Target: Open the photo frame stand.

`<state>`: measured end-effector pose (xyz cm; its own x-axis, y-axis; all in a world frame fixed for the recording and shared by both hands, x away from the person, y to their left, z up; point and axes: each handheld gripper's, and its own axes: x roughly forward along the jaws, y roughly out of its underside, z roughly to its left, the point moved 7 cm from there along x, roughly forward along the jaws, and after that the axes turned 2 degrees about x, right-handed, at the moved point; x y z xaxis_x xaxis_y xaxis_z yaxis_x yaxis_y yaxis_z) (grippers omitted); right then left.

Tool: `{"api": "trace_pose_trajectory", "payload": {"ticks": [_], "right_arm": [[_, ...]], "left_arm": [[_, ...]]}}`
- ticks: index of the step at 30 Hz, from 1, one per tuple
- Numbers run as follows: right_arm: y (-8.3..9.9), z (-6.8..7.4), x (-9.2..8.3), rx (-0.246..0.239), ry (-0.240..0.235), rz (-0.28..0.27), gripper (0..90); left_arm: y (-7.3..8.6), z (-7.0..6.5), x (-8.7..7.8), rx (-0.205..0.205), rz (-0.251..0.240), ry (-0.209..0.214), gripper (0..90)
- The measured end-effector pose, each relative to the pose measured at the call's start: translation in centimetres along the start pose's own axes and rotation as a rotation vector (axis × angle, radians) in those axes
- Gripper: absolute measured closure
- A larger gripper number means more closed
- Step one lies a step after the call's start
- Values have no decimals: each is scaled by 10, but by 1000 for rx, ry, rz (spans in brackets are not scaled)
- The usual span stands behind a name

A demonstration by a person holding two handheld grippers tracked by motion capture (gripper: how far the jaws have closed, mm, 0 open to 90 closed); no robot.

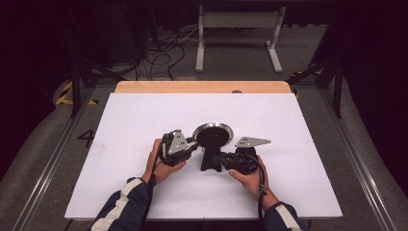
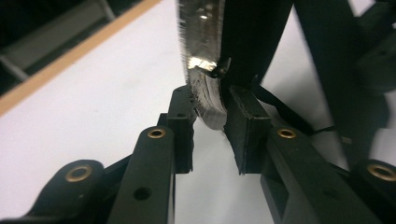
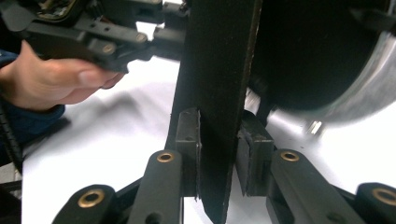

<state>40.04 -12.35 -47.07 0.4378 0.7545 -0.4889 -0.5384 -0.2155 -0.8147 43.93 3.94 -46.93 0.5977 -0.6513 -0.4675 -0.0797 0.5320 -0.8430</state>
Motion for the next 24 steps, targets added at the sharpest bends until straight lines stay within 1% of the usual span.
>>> {"api": "trace_pose_trajectory", "payload": {"ticks": [2, 3, 4, 6, 8, 9, 12, 13, 17, 18, 19, 22, 23, 24], "right_arm": [[0, 3, 0, 0, -7, 4, 734], [0, 4, 0, 0, -8, 5, 738], [0, 4, 0, 0, -8, 9, 740], [1, 4, 0, 7, -11, 12, 740], [3, 3, 1, 19, -13, 18, 738], [5, 2, 1, 19, -9, 25, 737], [8, 1, 1, 7, 1, 42, 733], [11, 1, 0, -15, 19, 59, 727], [13, 1, -2, -26, 33, 61, 739], [13, 0, -4, -31, 41, 59, 748], [12, 0, -7, -35, 49, 52, 757], [9, 0, -16, -32, 48, 25, 769], [9, 0, -16, -32, 48, 25, 769], [8, 0, -19, -38, 53, 18, 777]], "left_arm": [[2, 1, 0, 23, 6, -23, 742], [2, 1, 0, 23, 6, -23, 744], [4, 1, 1, 38, 14, -33, 743], [4, 0, 2, 40, 16, -32, 743], [6, -2, 3, 57, 29, -37, 744], [6, -3, 4, 58, 25, -34, 745], [6, -5, 4, 58, 19, -16, 750], [6, -6, 3, 56, 16, -1, 755], [5, -5, 1, 48, 11, 2, 757], [5, -5, 0, 42, 8, 5, 758], [4, -4, -3, 34, -6, 3, 734], [4, -2, -6, 42, -5, 0, 718], [4, -2, -8, 38, -6, 1, 718], [4, -1, -9, 29, -12, 8, 704]]}}
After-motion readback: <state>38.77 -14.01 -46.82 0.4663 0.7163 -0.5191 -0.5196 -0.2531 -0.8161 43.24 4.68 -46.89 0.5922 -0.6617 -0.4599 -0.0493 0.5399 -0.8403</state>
